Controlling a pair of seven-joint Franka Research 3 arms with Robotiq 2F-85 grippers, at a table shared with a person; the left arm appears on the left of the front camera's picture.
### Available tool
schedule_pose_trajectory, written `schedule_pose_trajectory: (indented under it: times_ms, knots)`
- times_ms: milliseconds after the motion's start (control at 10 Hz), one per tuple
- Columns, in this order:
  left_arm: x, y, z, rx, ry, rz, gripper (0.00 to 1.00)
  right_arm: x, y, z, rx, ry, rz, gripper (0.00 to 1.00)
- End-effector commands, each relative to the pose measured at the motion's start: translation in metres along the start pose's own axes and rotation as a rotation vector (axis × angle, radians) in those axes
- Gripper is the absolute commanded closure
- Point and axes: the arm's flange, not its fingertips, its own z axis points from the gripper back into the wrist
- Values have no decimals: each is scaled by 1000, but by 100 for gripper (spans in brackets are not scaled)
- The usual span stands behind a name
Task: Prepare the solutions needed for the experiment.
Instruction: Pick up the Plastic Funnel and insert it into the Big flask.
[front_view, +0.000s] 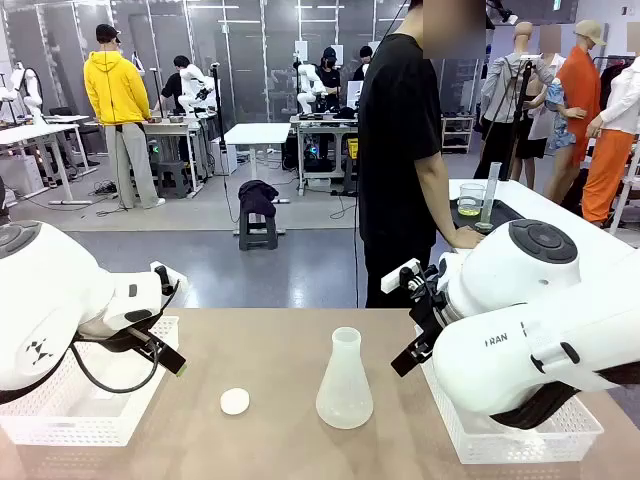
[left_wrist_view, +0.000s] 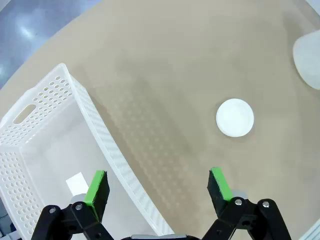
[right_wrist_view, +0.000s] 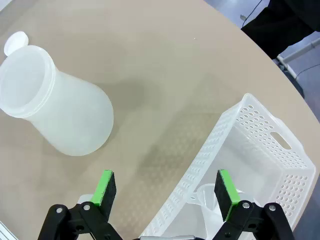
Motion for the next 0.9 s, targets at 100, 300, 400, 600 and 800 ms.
schedule_pose_trajectory:
  times_ms: [100,300,400,600,800]
  knots:
    - [0,0,0,0,0,0,0,0,0,0,0,0,0,0]
    - [0,0,0,0,0,0,0,0,0,0,0,0,0,0]
    - [0,0,0,0,0,0,0,0,0,0,0,0,0,0]
    - [0,0,0,0,0,0,0,0,0,0,0,0,0,0]
    - [0,0,0,0,0,0,0,0,0,0,0,0,0,0]
